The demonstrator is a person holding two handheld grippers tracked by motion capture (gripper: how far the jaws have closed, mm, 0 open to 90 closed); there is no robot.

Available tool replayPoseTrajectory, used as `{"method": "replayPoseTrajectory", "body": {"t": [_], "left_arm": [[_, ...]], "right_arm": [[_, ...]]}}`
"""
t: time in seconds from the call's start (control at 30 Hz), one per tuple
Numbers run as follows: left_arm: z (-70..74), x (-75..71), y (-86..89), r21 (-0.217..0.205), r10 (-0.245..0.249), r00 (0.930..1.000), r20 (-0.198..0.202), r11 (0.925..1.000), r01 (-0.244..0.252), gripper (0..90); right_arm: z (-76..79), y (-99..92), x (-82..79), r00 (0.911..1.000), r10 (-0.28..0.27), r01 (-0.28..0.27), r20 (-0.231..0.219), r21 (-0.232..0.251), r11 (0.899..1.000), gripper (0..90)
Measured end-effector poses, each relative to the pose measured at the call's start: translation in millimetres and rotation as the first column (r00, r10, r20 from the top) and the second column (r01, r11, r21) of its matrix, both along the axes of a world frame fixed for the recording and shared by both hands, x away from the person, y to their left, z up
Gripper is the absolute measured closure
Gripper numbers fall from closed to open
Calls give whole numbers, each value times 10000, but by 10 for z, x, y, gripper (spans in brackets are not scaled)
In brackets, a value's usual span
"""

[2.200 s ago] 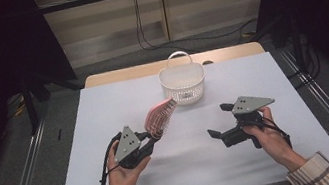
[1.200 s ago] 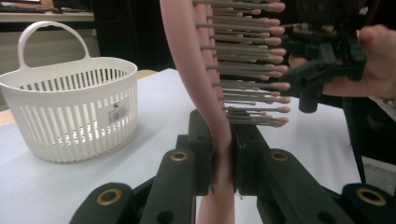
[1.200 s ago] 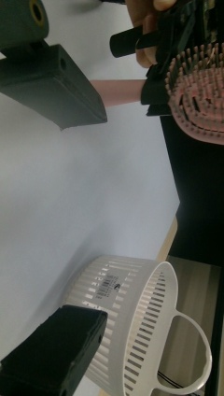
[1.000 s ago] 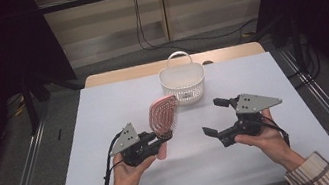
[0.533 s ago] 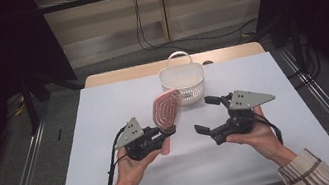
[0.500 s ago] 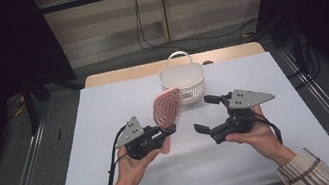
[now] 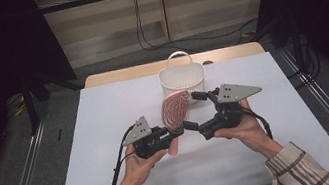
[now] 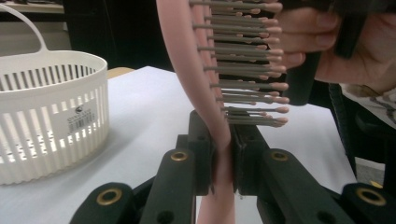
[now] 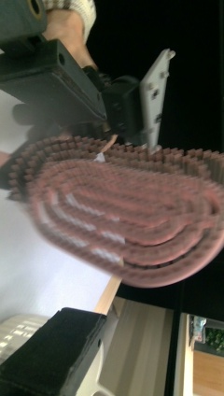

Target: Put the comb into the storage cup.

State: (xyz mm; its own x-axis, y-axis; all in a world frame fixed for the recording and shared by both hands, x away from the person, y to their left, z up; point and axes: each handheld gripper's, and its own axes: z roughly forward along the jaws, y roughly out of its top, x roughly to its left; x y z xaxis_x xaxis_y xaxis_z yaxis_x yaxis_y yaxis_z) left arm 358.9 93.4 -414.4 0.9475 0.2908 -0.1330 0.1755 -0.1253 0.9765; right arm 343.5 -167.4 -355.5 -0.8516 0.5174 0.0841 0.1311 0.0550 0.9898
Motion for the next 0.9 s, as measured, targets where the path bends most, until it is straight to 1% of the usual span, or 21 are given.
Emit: {"method": "replayPoseTrajectory", "body": {"t": [0.03,0.07,0.1,0.13,0.2,0.3,0.37,0.4,0.43,0.47,0.53,0.63,0.67,0.7,0.73,0.77,0.83,0.9], "left_arm": [[-3,-3,-2,-80,-73,10000,-9,9999,73,807],[-4,-11,-3,-66,-16,10000,31,10000,16,806],[-9,-11,-1,-26,8,10000,49,10000,-8,807],[-14,-7,11,119,54,10000,44,9999,-55,806],[-36,5,25,102,6,10000,1,9999,-6,807],[-49,16,33,70,-92,10000,-27,9999,93,807],[-49,18,29,-12,-145,9999,-87,9999,145,807],[-51,18,24,-181,-221,9996,-185,9996,218,806],[-42,12,27,-108,-171,9997,-166,9998,169,807],[-40,8,23,-190,-230,9997,-129,9996,228,806],[-30,-7,28,-153,-246,9997,-94,9996,245,807],[-19,-10,26,-318,-379,9992,-83,9988,376,807],[-17,-9,26,-466,-375,9993,-75,9982,371,807],[-13,-10,30,-502,-337,9994,-117,9982,330,807],[-12,-3,43,-516,-457,9988,-171,9977,447,806],[-10,-13,49,-455,-305,9994,-164,9985,297,807],[-11,-14,52,-526,-424,9989,-175,9978,414,806],[-6,-18,45,-537,-496,9986,-162,9974,486,806]], "right_arm": [[14,10,3,10000,37,-37,29,55,10000,45],[23,21,5,10000,35,-35,13,-2,10000,55],[29,36,9,10000,-24,24,35,-119,9999,48],[35,47,15,9999,-35,37,142,-134,9999,49],[45,54,25,10000,-8,8,88,25,10000,55],[40,59,44,10000,23,-23,72,74,10000,60],[33,66,58,9999,77,-77,64,80,9999,63],[29,72,68,9999,120,-121,59,102,9999,65],[31,78,76,9999,165,-165,27,96,9998,71],[33,87,86,9997,258,-258,29,168,9995,81],[53,110,97,9994,347,-348,54,201,9992,82],[85,149,109,9984,549,-552,92,317,9980,98],[90,160,112,9982,587,-591,108,366,9976,104],[94,168,113,9980,622,-628,139,450,9970,125],[98,174,112,9975,696,-703,156,456,9965,133],[101,180,103,9967,797,-803,136,449,9958,131],[96,190,91,9965,813,-821,166,488,9954,138],[85,195,91,9953,960,-965,154,404,9945,153]]}}
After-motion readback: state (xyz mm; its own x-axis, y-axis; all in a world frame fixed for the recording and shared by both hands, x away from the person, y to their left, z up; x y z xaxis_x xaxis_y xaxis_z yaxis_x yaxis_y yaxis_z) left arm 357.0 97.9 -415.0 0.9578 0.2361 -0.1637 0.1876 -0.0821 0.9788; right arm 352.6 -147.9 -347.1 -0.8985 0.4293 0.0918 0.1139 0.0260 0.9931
